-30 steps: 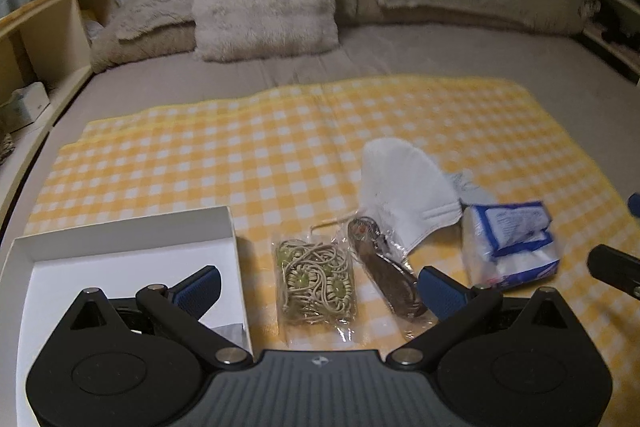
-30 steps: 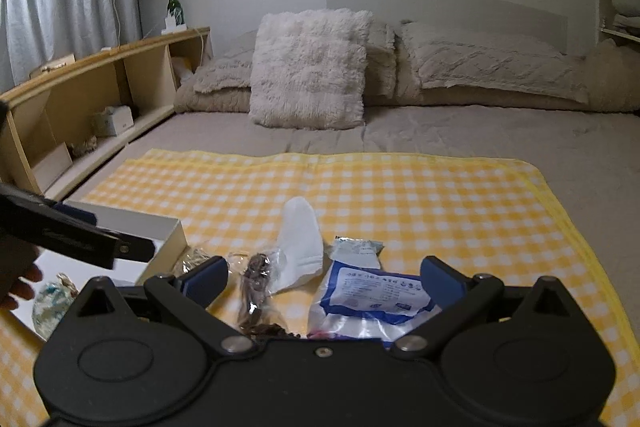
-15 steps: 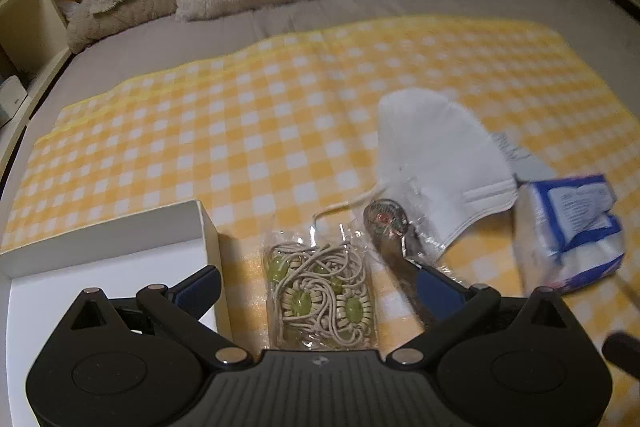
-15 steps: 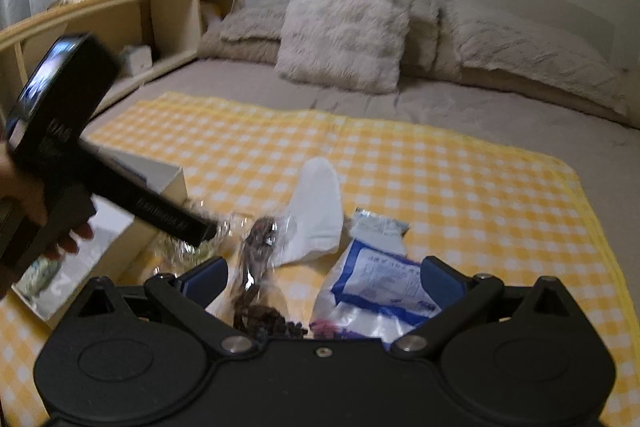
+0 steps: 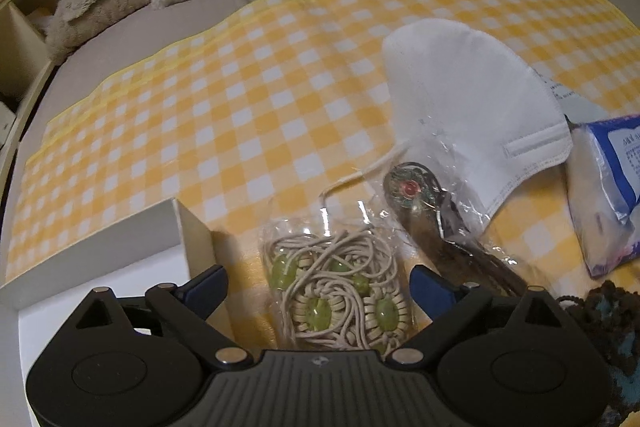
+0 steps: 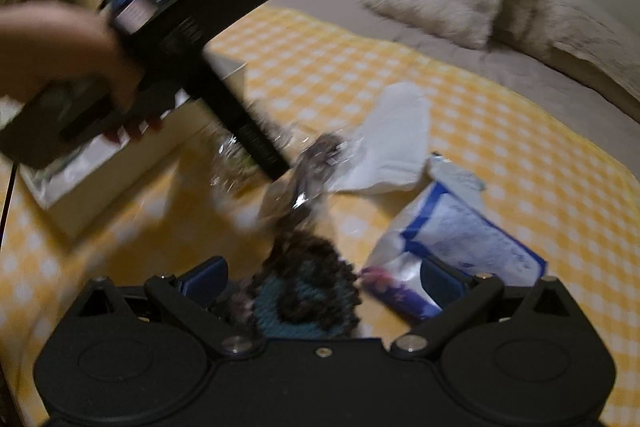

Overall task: Organize soft objects
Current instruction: 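Grasp the bagged cord bundle with the left tool while the right tool grasps the crocheted scrunchie, then carry the cord bundle and scrunchie into the white box and release both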

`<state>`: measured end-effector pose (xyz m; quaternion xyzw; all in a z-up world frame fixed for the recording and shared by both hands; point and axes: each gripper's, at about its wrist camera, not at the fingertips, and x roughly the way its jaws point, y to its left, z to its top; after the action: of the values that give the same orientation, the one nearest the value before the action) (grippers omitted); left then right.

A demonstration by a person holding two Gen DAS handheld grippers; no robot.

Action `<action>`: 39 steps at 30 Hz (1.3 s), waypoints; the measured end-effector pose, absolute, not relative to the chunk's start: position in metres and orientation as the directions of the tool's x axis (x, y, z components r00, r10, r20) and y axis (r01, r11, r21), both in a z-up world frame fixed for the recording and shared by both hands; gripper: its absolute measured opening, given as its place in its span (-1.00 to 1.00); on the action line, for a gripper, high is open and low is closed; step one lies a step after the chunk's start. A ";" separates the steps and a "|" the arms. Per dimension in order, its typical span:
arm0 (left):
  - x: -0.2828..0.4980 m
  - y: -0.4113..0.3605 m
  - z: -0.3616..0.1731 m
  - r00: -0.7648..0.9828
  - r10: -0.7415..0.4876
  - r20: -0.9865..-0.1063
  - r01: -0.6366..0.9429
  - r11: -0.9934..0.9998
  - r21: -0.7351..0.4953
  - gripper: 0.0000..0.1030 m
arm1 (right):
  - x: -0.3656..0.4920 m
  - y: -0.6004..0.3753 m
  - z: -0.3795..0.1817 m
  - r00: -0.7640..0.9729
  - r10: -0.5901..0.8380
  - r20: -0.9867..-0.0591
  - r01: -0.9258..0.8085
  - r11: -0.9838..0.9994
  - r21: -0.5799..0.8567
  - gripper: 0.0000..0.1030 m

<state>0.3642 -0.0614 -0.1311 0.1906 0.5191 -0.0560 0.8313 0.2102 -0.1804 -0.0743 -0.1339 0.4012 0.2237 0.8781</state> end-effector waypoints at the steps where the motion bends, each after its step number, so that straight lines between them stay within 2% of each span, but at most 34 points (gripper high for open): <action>1: 0.366 -0.063 -0.133 0.442 0.101 -0.891 0.298 0.921 0.252 0.73 | 0.209 -0.177 -0.077 0.569 0.290 -0.770 -0.518 0.853 -0.062 1.00; 3: 0.367 -0.066 -0.137 0.415 0.090 -0.905 0.311 0.921 0.234 0.64 | 0.207 -0.171 -0.081 0.546 0.300 -0.783 -0.554 0.830 -0.068 1.00; 9: 0.367 -0.070 -0.141 0.397 0.091 -0.913 0.302 0.927 0.224 0.59 | 0.205 -0.159 -0.093 0.492 0.293 -0.820 -0.607 0.790 -0.082 0.97; 10: 0.367 -0.070 -0.141 0.392 0.085 -0.916 0.298 0.930 0.214 0.51 | 0.206 -0.159 -0.094 0.493 0.281 -0.824 -0.601 0.794 -0.089 0.93; 14: 0.367 -0.064 -0.139 0.376 0.060 -0.925 0.273 0.946 0.172 0.27 | 0.209 -0.161 -0.099 0.480 0.268 -0.835 -0.589 0.804 -0.080 0.62; 21: 0.360 -0.058 -0.129 0.379 0.027 -0.925 0.262 0.955 0.136 0.13 | 0.212 -0.167 -0.102 0.449 0.258 -0.855 -0.583 0.810 -0.062 0.09; 27: 0.343 -0.062 -0.113 0.407 -0.011 -0.913 0.275 0.955 0.112 0.10 | 0.213 -0.176 -0.092 0.442 0.271 -0.855 -0.555 0.832 -0.024 -0.01; 35: 0.314 -0.061 -0.084 0.452 -0.042 -0.891 0.283 0.954 0.099 0.10 | 0.209 -0.186 -0.078 0.469 0.276 -0.839 -0.512 0.859 -0.004 -0.02; 39: 0.300 -0.056 -0.067 0.481 -0.073 -0.874 0.272 0.960 0.069 0.10 | 0.208 -0.199 -0.063 0.493 0.295 -0.818 -0.439 0.896 0.059 -0.02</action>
<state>0.3002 -0.0559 -0.0672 0.0994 0.4995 -0.1008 0.8547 0.2078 -0.1994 -0.0629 -0.0789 0.4560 0.2134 0.8604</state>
